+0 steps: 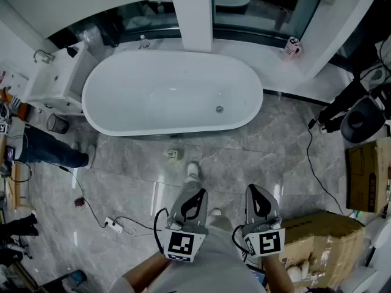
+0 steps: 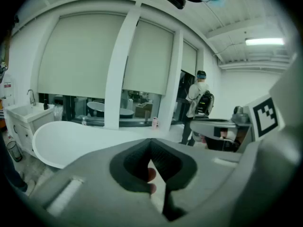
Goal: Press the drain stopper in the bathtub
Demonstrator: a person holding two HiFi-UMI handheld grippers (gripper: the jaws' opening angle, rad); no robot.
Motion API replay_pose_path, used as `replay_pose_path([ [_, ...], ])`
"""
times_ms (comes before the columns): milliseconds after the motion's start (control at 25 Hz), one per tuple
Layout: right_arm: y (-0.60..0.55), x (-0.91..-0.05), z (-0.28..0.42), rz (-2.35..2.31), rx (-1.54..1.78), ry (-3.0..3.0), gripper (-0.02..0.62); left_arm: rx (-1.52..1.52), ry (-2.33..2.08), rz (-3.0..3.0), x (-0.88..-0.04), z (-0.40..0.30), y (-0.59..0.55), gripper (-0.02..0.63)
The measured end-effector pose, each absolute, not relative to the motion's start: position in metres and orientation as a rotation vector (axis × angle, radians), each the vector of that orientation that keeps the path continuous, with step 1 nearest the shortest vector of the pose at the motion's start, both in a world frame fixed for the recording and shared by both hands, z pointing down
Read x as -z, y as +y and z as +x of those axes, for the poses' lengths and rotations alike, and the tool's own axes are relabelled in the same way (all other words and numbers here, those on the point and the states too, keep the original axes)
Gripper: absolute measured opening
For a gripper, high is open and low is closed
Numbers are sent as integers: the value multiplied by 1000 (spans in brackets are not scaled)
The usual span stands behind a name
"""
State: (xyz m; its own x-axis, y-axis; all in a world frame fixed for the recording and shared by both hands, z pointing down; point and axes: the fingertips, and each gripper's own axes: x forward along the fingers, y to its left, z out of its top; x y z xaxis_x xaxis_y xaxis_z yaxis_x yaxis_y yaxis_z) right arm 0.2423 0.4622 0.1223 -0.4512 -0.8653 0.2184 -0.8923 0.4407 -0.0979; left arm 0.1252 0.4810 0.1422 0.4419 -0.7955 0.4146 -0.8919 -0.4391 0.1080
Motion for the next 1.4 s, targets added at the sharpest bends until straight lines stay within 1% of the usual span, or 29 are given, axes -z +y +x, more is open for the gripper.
replay_pose_path([
  [200, 536, -121, 239, 1636, -446, -2496, 0, -464, -1253, 2432, -132, 153, 554, -2],
  [360, 563, -112, 211, 1668, -392, -2478, 0, -422, -1205, 2463, -115, 144, 571, -2],
  [480, 569, -109, 185, 1684, -368, -2471, 0, -404, -1230, 2512, -106, 115, 576, -2],
  [680, 567, -93, 138, 1799, -416, -2487, 0, -380, -1290, 2562, -93, 44, 568, -2],
  [840, 571, -76, 83, 1799, -270, -2466, 0, -330, -1277, 2536, -99, -12, 565, -2],
  [920, 577, -68, 65, 1822, -225, -2447, 0, -313, -1247, 2546, -100, -28, 566, -2],
  [1080, 578, -68, 51, 1895, -207, -2386, 0, -256, -1204, 2591, -97, -48, 562, -2],
  [1240, 576, -69, 34, 1971, -221, -2332, 0, -212, -1193, 2614, -99, -83, 554, -2],
  [1400, 572, -69, 26, 2003, -233, -2294, 0, -241, -1176, 2589, -106, -107, 550, -2],
])
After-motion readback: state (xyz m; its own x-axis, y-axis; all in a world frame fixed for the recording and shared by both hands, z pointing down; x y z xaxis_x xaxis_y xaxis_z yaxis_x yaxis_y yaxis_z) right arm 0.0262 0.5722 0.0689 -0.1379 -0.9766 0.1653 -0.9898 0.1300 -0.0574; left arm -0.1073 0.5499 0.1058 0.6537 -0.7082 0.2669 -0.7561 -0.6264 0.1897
